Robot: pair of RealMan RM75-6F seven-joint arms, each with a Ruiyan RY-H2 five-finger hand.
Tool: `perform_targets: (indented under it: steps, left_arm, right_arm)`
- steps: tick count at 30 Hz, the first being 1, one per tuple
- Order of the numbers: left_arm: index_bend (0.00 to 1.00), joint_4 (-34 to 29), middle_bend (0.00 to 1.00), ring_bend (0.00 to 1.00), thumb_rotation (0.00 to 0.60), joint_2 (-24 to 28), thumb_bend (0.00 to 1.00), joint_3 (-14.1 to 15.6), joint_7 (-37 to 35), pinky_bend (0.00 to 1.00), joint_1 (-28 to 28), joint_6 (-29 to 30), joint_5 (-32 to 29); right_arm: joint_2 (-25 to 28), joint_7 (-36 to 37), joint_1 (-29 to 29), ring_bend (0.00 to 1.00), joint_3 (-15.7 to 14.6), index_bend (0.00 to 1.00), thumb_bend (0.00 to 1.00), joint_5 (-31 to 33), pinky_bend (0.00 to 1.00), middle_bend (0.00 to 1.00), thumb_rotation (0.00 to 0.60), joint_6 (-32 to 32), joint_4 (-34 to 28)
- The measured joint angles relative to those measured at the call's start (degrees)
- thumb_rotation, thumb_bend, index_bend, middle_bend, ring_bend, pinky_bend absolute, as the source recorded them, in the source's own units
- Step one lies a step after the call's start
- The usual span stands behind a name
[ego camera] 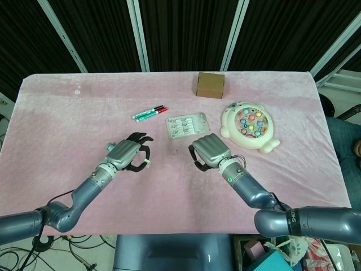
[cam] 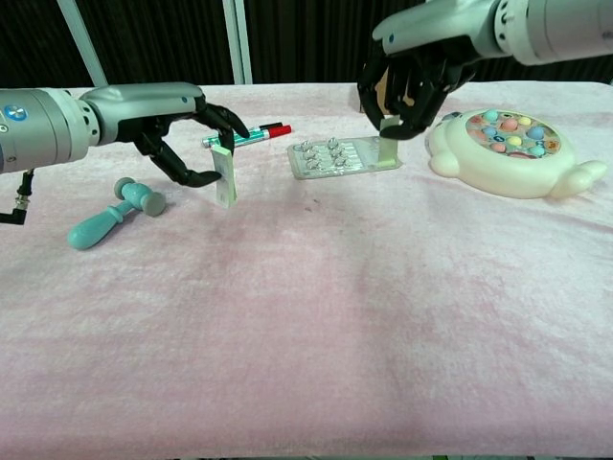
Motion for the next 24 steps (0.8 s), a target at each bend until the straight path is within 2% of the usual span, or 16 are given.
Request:
perform_targets:
  steps: [8, 11, 13, 14, 16, 18, 21, 24]
  left_arm:
    - [0.57, -0.68, 0.11, 0.00, 0.600, 2.47, 0.45, -0.69, -3.22, 0.00, -3.40, -11.86, -10.42]
    - [0.55, 0.71, 0.11, 0.00, 0.600, 2.75, 0.44, -0.16, -3.07, 0.00, -4.36, -13.03, -12.01]
    - [0.50, 1.97, 0.10, 0.00, 0.600, 2.49, 0.43, 0.46, -2.68, 0.00, -4.60, -13.00, -12.51]
    - [0.47, 2.46, 0.10, 0.00, 0.600, 2.27, 0.42, 0.72, -2.48, 0.00, -4.66, -12.90, -12.59]
    - [0.32, 3.32, 0.08, 0.00, 0.600, 1.75, 0.37, 1.19, -1.89, 0.00, -4.70, -12.33, -12.35]
    - [0.21, 3.87, 0.06, 0.00, 0.600, 1.29, 0.29, 1.66, -0.84, 0.00, -4.69, -11.33, -11.38]
    - [0.10, 4.49, 0.03, 0.00, 0.600, 0.68, 0.18, 2.30, 1.15, 0.00, -4.55, -9.15, -9.38]
    - [0.07, 4.41, 0.02, 0.00, 0.600, 0.29, 0.15, 2.16, 1.59, 0.00, -4.02, -6.35, -7.54]
  right_arm:
    - [-4.64, -2.45, 0.26, 0.91, -2.44, 0.81, 0.62, 1.78, 0.96, 0.78, 0.600, -0.65, 4.17]
    - [-5.71, -2.72, 0.20, 0.91, -2.76, 0.81, 0.57, 2.10, 0.96, 0.78, 0.600, -0.63, 5.08]
    - [-6.33, -2.91, 0.14, 0.91, -3.03, 0.77, 0.47, 2.28, 0.95, 0.78, 0.600, -0.68, 5.64]
    - [-6.83, -3.10, 0.10, 0.90, -3.27, 0.73, 0.39, 2.46, 0.94, 0.77, 0.600, -0.74, 6.07]
    - [-7.62, -3.43, 0.07, 0.89, -3.64, 0.63, 0.25, 2.78, 0.91, 0.75, 0.600, -0.84, 6.74]
    - [-8.29, -4.26, 0.18, 0.86, -4.34, 0.41, 0.11, 3.47, 0.87, 0.71, 0.600, -1.09, 7.41]
    - [-8.51, -6.24, 1.17, 0.82, -5.64, 0.13, 0.01, 6.14, 0.82, 0.65, 0.600, -2.34, 7.63]
    - [-8.42, -7.72, 2.54, 0.77, -6.54, 0.03, 0.00, 9.69, 0.80, 0.57, 0.600, -3.43, 7.57]
